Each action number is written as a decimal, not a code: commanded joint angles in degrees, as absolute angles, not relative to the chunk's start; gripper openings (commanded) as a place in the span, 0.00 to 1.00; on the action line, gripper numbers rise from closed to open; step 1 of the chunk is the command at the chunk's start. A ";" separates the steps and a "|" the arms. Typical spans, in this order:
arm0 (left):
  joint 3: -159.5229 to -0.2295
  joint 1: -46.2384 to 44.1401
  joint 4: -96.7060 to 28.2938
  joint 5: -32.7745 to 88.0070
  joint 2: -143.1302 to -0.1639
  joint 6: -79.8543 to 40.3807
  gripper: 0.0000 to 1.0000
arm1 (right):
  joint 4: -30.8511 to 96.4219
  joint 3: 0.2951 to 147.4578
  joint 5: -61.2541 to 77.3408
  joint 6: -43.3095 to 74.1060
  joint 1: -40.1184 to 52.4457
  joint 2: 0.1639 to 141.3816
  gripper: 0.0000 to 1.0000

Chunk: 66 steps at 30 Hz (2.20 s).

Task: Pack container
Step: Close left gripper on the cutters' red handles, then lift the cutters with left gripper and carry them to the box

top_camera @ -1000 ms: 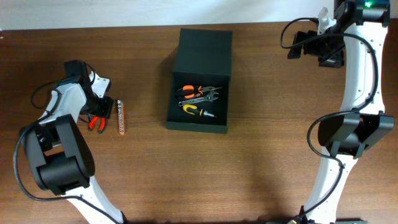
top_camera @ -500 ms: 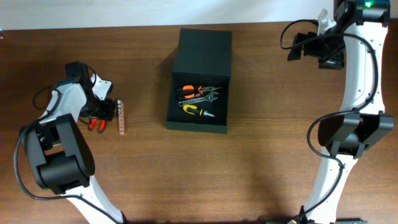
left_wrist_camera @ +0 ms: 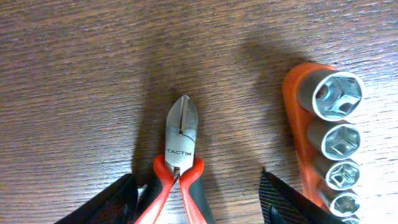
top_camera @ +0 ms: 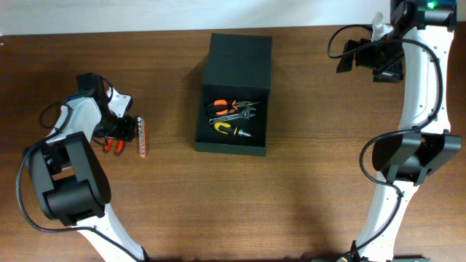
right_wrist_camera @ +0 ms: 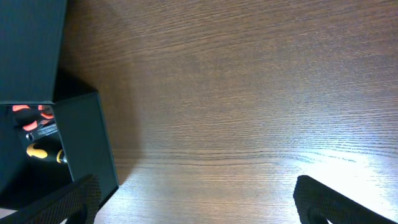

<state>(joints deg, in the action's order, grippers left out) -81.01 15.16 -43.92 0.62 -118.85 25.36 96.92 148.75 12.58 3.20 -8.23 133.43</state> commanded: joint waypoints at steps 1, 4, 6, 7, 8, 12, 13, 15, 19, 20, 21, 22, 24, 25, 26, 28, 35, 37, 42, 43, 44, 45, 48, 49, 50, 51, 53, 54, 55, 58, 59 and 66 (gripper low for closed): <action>-80.68 15.16 -43.57 -1.52 -122.19 24.99 0.61 | 97.14 148.38 12.91 3.49 -8.27 131.31 0.99; -80.79 15.16 -43.62 -1.50 -122.19 24.99 0.56 | 97.14 148.38 12.91 3.49 -8.27 131.31 0.99; -80.79 15.16 -43.66 -1.52 -122.19 25.43 0.52 | 97.14 148.38 12.91 3.49 -8.27 131.31 0.99; -80.79 15.16 -43.62 -1.76 -122.19 25.43 0.51 | 97.12 148.38 12.91 3.49 -8.27 131.31 0.99; -80.79 15.16 -43.57 -1.96 -122.19 25.47 0.50 | 97.14 148.38 12.91 3.49 -8.27 131.31 0.99; -80.79 15.16 -43.51 -1.93 -122.19 28.51 0.41 | 97.12 148.38 12.91 3.49 -8.27 131.31 0.99; -80.79 15.16 -43.51 -1.91 -122.19 29.17 0.40 | 97.12 148.38 12.91 3.49 -8.27 131.31 0.99; -80.79 15.16 -43.42 -1.93 -122.19 29.52 0.37 | 97.12 148.38 12.91 3.49 -8.27 131.31 0.99; -80.79 15.16 -43.24 -1.91 -122.19 29.50 0.27 | 97.10 148.38 12.91 3.49 -8.27 131.31 0.99; -80.79 15.16 -43.24 -1.91 -122.19 29.50 0.25 | 97.12 148.38 12.91 3.49 -8.27 131.31 0.99; -80.79 15.16 -43.27 -1.91 -122.19 29.50 0.22 | 97.12 148.38 12.91 3.49 -8.27 131.31 0.99; -80.79 15.16 -43.24 -1.91 -122.19 29.50 0.20 | 97.12 148.38 12.91 3.46 -8.27 131.31 0.99; -80.79 15.16 -43.22 -1.91 -122.19 29.50 0.18 | 97.12 148.38 12.91 3.49 -8.27 131.31 0.99; -80.79 15.16 -43.18 -1.91 -122.19 29.50 0.16 | 97.12 148.38 12.91 3.49 -8.27 131.31 0.99; -80.79 15.16 -43.11 -1.91 -122.19 29.47 0.15 | 97.12 148.38 12.91 3.49 -8.27 131.31 0.99; -80.79 15.16 -43.07 -1.91 -122.17 29.47 0.14 | 97.12 148.38 12.91 3.49 -8.27 131.31 0.99; -82.11 15.14 -43.94 -1.91 -122.13 29.45 0.11 | 97.10 148.38 12.91 3.49 -8.27 131.31 0.99; -83.15 15.14 -45.04 -1.91 -122.13 29.45 0.07 | 97.10 148.38 12.91 3.49 -8.27 131.31 0.99; -86.65 15.14 -48.31 -1.91 -122.13 29.43 0.02 | 97.10 148.38 12.91 3.49 -8.27 131.31 0.99; -87.39 15.14 -48.99 -1.91 -122.13 29.43 0.02 | 97.10 148.38 12.91 3.49 -8.27 131.31 0.99; -88.25 15.14 -49.80 -1.91 -122.13 29.45 0.02 | 97.10 148.38 12.91 3.49 -8.27 131.31 0.99; -88.97 15.14 -50.50 -1.91 -122.13 29.45 0.02 | 97.08 148.38 12.91 3.49 -8.27 131.31 0.99; -91.46 15.14 -52.84 -1.91 -122.13 29.45 0.02 | 97.08 148.38 12.91 3.49 -8.27 131.31 0.99; -92.20 15.14 -53.49 -1.91 -122.13 29.45 0.02 | 97.06 148.38 12.91 3.49 -8.27 131.31 0.99; -93.03 15.14 -54.22 -1.91 -122.13 29.45 0.02 | 96.99 148.38 12.91 3.49 -8.27 131.31 0.99; -93.84 15.14 -54.96 -1.91 -122.13 29.45 0.02 | 96.90 148.38 12.91 3.49 -8.27 131.31 0.99; -95.42 15.11 -56.31 -1.91 -122.13 29.45 0.02 | 96.82 148.38 12.91 3.49 -8.27 131.31 0.99; -96.20 15.07 -56.95 -1.91 -122.13 29.45 0.02 | 96.77 148.38 12.91 3.49 -8.27 131.31 0.99; -96.86 14.98 -57.52 -1.91 -122.13 29.45 0.02 | 96.73 148.38 12.91 3.49 -8.27 131.31 0.99; -98.50 14.72 -58.59 -1.91 -122.13 29.47 0.02 | 96.66 148.38 12.91 3.49 -8.27 131.31 0.99; -98.83 14.66 -58.76 -1.91 -122.13 29.47 0.02 | 96.66 148.38 12.91 3.49 -8.27 131.31 0.99; -99.33 13.98 -59.70 -1.93 -122.13 29.47 0.02 | 96.66 148.38 12.91 3.49 -8.27 131.31 0.99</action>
